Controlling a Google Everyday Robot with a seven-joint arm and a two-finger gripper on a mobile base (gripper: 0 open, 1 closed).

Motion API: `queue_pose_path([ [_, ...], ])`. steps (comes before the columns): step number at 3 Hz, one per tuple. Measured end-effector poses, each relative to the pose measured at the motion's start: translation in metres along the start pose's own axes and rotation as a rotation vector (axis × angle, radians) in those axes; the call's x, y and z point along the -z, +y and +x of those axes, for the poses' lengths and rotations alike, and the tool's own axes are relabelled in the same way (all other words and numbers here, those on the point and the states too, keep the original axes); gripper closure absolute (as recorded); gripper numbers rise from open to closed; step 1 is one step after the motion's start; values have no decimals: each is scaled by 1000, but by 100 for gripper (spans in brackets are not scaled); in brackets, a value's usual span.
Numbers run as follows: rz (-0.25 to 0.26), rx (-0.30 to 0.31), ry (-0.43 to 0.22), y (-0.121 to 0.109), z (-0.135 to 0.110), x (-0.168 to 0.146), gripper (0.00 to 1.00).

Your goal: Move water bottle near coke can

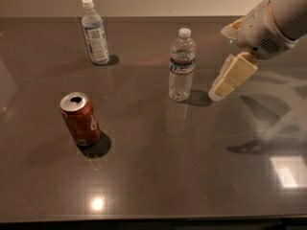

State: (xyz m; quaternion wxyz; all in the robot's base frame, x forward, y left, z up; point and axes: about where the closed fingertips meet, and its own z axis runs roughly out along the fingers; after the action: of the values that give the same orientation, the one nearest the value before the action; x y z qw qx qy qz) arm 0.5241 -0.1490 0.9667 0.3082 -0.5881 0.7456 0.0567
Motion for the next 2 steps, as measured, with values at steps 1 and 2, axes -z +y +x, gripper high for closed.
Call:
queue_pose_path([
  [1,18,-40,-79,-24,-12,-20,0],
  [2,3,-86,-145,-41,-22,-39,0],
])
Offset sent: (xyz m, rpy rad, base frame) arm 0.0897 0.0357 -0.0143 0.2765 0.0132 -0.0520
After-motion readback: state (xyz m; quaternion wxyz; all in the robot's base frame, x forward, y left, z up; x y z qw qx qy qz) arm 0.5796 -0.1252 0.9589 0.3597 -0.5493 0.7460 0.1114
